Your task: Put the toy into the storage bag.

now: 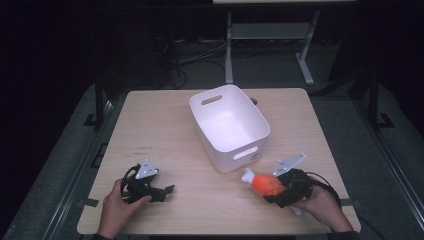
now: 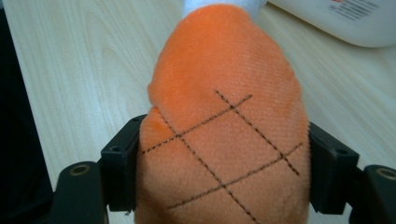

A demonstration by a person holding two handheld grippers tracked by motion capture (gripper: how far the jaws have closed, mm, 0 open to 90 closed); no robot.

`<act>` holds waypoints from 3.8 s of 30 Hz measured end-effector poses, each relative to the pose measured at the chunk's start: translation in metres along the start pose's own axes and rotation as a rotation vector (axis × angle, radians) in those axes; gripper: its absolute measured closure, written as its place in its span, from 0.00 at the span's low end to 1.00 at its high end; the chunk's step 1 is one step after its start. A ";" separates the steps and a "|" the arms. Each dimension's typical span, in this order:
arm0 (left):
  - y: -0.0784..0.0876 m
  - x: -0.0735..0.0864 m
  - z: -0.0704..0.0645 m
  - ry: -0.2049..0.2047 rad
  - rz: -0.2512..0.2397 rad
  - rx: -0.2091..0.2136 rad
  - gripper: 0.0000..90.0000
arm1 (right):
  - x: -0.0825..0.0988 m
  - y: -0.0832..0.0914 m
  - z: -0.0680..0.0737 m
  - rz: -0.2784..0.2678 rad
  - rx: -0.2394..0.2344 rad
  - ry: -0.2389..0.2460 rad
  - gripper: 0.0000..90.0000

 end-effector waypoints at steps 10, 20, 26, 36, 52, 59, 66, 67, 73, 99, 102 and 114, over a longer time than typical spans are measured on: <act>0.000 0.000 0.000 0.000 0.000 0.000 0.14 | 0.009 0.017 -0.007 -0.020 0.034 -0.033 0.30; 0.000 0.000 0.000 0.000 0.000 0.000 0.14 | 0.017 0.031 -0.017 -0.041 0.067 -0.064 0.30; 0.000 0.000 0.000 0.000 0.000 0.000 0.14 | 0.021 0.047 -0.023 -0.074 0.097 -0.086 0.30; 0.000 0.000 0.000 0.004 0.000 0.000 0.14 | 0.020 0.066 -0.034 -0.117 0.125 -0.105 0.30; -0.001 0.000 0.000 0.008 -0.005 -0.002 0.14 | 0.004 0.093 -0.042 -0.187 0.153 -0.110 0.29; -0.001 0.000 -0.001 0.012 -0.007 -0.002 0.14 | -0.007 0.107 -0.044 -0.207 0.165 -0.108 0.29; -0.001 -0.001 0.000 0.010 -0.006 -0.003 0.14 | -0.020 0.119 -0.046 -0.228 0.176 -0.104 0.29; 0.000 -0.001 0.000 0.008 -0.004 -0.003 0.14 | -0.022 0.121 -0.047 -0.229 0.180 -0.102 0.29; 0.000 -0.001 0.000 0.008 -0.005 -0.003 0.14 | -0.036 0.130 -0.048 -0.241 0.183 -0.104 0.29; 0.000 0.000 0.000 0.004 -0.001 -0.002 0.14 | -0.117 0.121 -0.063 -0.211 0.173 -0.071 0.29; 0.000 0.000 0.000 0.004 -0.001 -0.002 0.14 | -0.128 0.118 -0.063 -0.208 0.174 -0.063 0.29; 0.000 0.000 0.000 0.004 -0.001 -0.001 0.14 | -0.163 0.099 -0.064 -0.184 0.176 -0.050 0.29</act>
Point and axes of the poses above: each handheld gripper's, and its own axes: y roughly backward along the jaws, x roughly out of its underside, z roughly to its left, the point moved 5 cm from there along -y, roughly forward along the jaws, and after that the axes turned 13 degrees about -x, right-handed, at the moved point
